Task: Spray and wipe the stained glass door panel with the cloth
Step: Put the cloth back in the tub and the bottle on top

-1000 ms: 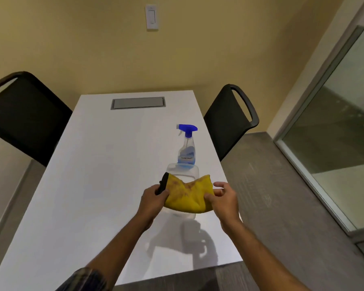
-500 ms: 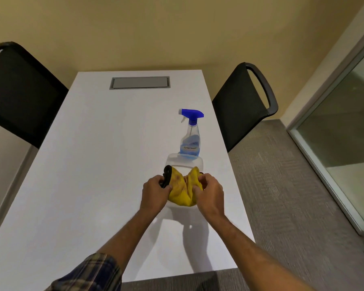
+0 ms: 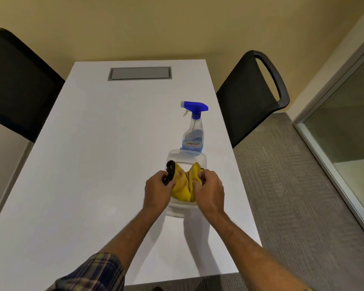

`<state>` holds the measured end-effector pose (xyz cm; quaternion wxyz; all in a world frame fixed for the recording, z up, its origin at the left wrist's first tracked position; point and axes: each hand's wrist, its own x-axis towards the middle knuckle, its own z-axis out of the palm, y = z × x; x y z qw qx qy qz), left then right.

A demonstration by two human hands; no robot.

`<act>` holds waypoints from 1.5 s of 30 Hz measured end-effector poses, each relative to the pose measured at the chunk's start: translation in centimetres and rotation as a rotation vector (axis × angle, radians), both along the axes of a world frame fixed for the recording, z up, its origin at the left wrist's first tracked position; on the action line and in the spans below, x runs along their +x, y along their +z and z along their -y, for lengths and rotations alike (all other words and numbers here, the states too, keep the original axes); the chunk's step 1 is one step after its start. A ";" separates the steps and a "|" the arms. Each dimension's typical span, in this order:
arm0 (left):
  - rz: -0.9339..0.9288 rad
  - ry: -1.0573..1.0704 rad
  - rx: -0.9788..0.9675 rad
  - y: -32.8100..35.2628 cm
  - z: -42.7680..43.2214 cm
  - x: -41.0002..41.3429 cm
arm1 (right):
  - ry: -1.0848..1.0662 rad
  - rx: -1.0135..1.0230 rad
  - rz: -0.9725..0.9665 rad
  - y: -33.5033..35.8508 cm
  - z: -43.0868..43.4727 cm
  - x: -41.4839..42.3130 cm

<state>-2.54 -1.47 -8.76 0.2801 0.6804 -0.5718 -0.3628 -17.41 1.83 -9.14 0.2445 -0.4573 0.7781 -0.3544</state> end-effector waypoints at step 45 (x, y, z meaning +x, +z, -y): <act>-0.126 -0.319 -0.091 -0.7 14.1 -6.2 | 0.177 -0.190 0.363 -1.0 16.5 -5.2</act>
